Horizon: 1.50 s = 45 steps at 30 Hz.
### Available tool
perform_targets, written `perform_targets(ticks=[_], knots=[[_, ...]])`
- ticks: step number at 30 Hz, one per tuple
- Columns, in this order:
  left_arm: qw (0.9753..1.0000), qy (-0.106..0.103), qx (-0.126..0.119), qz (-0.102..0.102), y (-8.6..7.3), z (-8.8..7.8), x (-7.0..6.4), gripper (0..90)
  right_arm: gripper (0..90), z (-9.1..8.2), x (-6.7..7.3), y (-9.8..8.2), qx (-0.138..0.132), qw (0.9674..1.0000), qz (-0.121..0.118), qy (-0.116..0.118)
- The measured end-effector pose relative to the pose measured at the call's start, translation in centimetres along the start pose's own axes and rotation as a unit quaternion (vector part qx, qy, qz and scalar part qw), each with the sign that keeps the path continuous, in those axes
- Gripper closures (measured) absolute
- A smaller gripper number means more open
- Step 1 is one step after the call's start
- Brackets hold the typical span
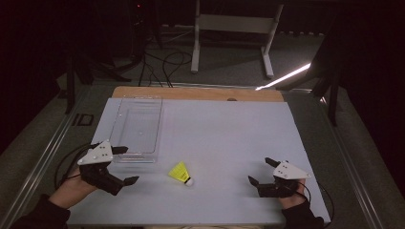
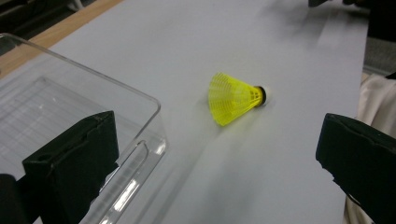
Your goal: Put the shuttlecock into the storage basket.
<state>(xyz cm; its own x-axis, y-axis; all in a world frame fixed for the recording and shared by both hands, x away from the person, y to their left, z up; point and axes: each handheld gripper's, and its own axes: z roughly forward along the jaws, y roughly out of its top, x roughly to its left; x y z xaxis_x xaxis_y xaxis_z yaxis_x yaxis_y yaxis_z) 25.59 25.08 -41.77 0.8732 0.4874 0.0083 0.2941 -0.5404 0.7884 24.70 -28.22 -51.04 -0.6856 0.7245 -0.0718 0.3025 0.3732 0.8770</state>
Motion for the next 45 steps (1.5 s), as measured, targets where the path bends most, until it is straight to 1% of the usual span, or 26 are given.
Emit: perform_targets(ticks=[3,5,6,8,9,12,13,14,15,22,26,30,36,39,42,43,44,45], knots=[[0.9999,-0.002,0.011,-0.003,0.3,0.0,0.1,0.0,8.6,0.0,0.0,0.0,0.001,1.0000,0.000,0.002],[0.9998,-0.009,0.019,-0.005,0.4,0.0,0.2,0.0,8.6,0.0,0.0,0.0,0.001,1.0000,0.001,0.003],[0.9996,-0.008,0.025,-0.004,0.5,0.0,0.2,0.0,8.6,0.0,0.0,0.0,0.001,1.0000,0.001,0.003],[0.9991,-0.014,0.040,-0.001,0.7,0.0,0.3,0.1,8.6,0.1,0.0,0.0,0.001,1.0000,0.002,0.003],[0.9989,-0.012,0.046,0.001,0.8,0.0,0.3,0.0,8.6,0.1,0.0,0.0,0.001,1.0000,0.002,0.004],[0.9976,-0.017,0.067,0.004,1.1,0.2,0.3,0.0,8.6,0.1,0.0,0.0,0.002,1.0000,0.002,0.004],[0.9976,-0.017,0.067,0.004,1.1,0.2,0.3,0.0,8.6,0.1,0.0,0.0,0.002,1.0000,0.002,0.004],[0.9966,-0.020,0.079,0.004,1.4,0.4,0.3,0.0,8.6,0.1,0.0,0.0,0.002,1.0000,0.002,0.005],[0.9962,-0.021,0.085,0.004,1.5,0.5,0.3,0.0,8.6,0.1,0.0,0.0,0.002,1.0000,0.002,0.006],[0.9934,-0.025,0.111,0.007,2.5,0.8,0.4,0.0,8.6,0.1,0.0,0.0,0.002,1.0000,0.002,0.007],[0.9910,-0.029,0.130,0.011,3.0,1.0,0.5,0.0,8.6,0.1,0.0,0.0,0.003,1.0000,0.003,0.008],[0.9875,-0.037,0.153,0.010,3.4,1.3,0.6,0.0,8.6,0.2,0.0,0.0,0.004,0.9999,0.002,0.010],[0.9839,-0.044,0.172,0.014,3.8,1.9,0.5,0.0,8.6,0.2,0.0,-0.1,0.005,0.9999,0.004,0.012],[0.9816,-0.049,0.184,0.020,4.0,2.2,0.4,0.0,8.6,0.2,0.0,-0.1,0.005,0.9999,0.005,0.013],[0.9802,-0.056,0.188,0.027,4.3,2.3,0.4,0.0,8.6,0.2,0.0,-0.1,0.005,0.9999,0.005,0.013],[0.9802,-0.056,0.188,0.027,4.3,2.3,0.4,0.0,8.6,0.2,0.0,-0.1,0.005,0.9999,0.005,0.013],[0.9776,-0.056,0.200,0.035,4.5,2.5,0.2,0.0,8.6,0.2,0.0,-0.1,0.005,0.9999,0.005,0.013],[0.9768,-0.058,0.203,0.037,4.6,2.6,0.2,0.0,8.6,0.3,0.0,-0.1,0.005,0.9999,0.005,0.014]])
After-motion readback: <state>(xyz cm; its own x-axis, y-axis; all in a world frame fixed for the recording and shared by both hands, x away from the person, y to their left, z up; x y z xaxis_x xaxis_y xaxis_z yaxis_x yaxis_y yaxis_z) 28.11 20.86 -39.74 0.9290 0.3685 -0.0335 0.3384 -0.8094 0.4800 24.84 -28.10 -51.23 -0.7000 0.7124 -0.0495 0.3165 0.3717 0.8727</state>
